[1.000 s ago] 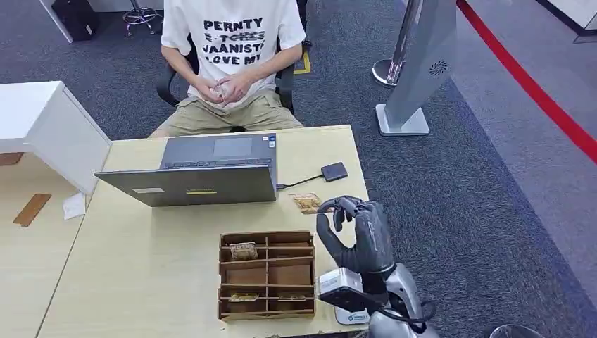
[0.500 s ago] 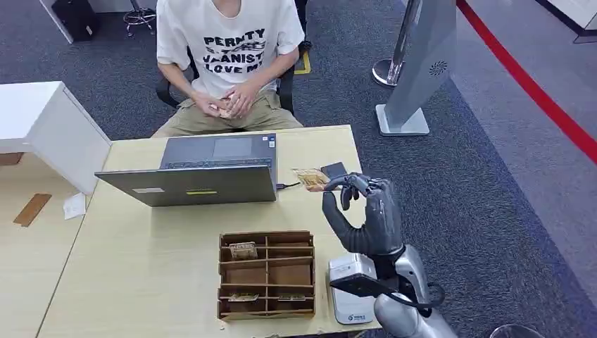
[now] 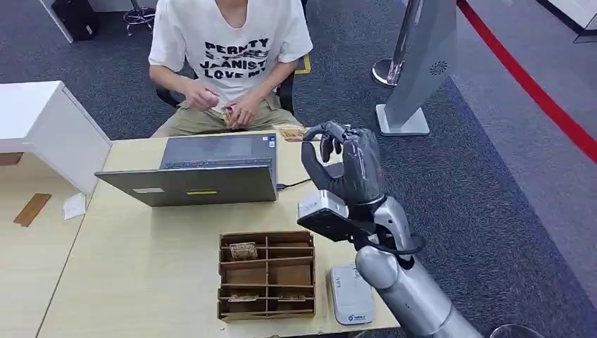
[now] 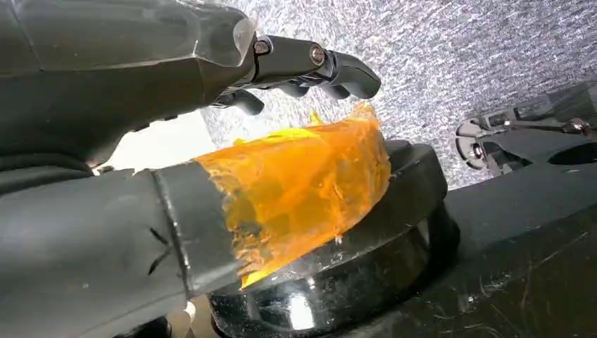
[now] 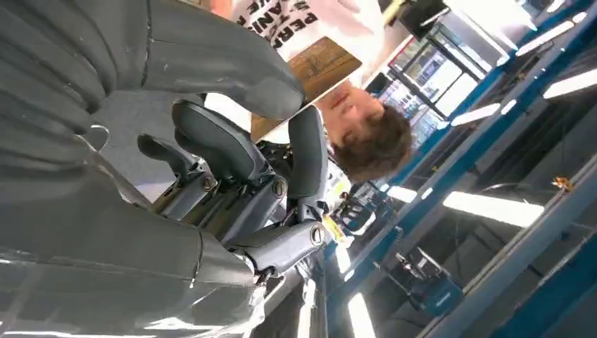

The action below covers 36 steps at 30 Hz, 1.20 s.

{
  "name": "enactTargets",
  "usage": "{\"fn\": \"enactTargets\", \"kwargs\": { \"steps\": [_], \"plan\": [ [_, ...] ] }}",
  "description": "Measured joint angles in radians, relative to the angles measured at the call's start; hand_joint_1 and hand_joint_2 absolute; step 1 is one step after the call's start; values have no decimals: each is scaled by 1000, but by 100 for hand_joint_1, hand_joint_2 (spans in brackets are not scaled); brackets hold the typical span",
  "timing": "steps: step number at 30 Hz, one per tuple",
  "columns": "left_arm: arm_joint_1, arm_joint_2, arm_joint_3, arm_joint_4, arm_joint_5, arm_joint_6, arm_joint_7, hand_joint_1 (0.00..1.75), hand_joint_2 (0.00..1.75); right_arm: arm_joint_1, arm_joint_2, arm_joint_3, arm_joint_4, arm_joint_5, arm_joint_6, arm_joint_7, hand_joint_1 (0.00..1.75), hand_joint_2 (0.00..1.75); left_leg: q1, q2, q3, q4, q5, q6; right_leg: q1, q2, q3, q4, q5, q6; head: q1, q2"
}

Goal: Pass the card to the sensor for recognition and then transmit it.

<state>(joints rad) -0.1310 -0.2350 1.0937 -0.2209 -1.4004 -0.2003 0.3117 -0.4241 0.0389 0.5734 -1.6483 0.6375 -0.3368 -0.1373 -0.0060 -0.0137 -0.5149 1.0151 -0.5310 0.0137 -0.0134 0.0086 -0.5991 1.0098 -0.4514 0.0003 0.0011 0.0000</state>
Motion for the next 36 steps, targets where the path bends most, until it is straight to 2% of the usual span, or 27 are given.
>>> {"fn": "enactTargets", "kwargs": {
  "steps": [9,24,25,27,28,36],
  "plan": [
    [-15,0,-31,0,-26,-8,16,0,0,-121,55,41,133,54,43,72,175,175,0,0,0,0,0,0,0,0,0,0,0,0,0,0],
    [-23,0,-51,0,-33,-17,23,0,0,-181,106,99,274,118,75,104,175,175,0,0,0,0,0,0,0,0,0,0,0,0,0,0],
    [-23,0,-51,0,-33,-17,23,0,0,-181,108,104,281,123,80,105,9,175,0,0,0,0,0,0,0,0,0,0,0,0,0,0],
    [-23,0,-52,0,-32,-17,23,0,0,-181,109,114,291,130,86,105,9,175,0,0,0,0,0,0,0,0,0,0,0,0,0,0],
    [-23,0,-52,0,-32,-17,23,0,0,-181,111,119,294,131,90,105,0,175,0,0,0,0,0,0,0,0,0,0,0,0,0,0],
    [-23,0,-51,0,-21,-16,21,0,0,-179,116,150,314,128,123,101,0,175,0,0,0,0,0,0,0,0,0,0,0,0,0,0]
  ]
}}
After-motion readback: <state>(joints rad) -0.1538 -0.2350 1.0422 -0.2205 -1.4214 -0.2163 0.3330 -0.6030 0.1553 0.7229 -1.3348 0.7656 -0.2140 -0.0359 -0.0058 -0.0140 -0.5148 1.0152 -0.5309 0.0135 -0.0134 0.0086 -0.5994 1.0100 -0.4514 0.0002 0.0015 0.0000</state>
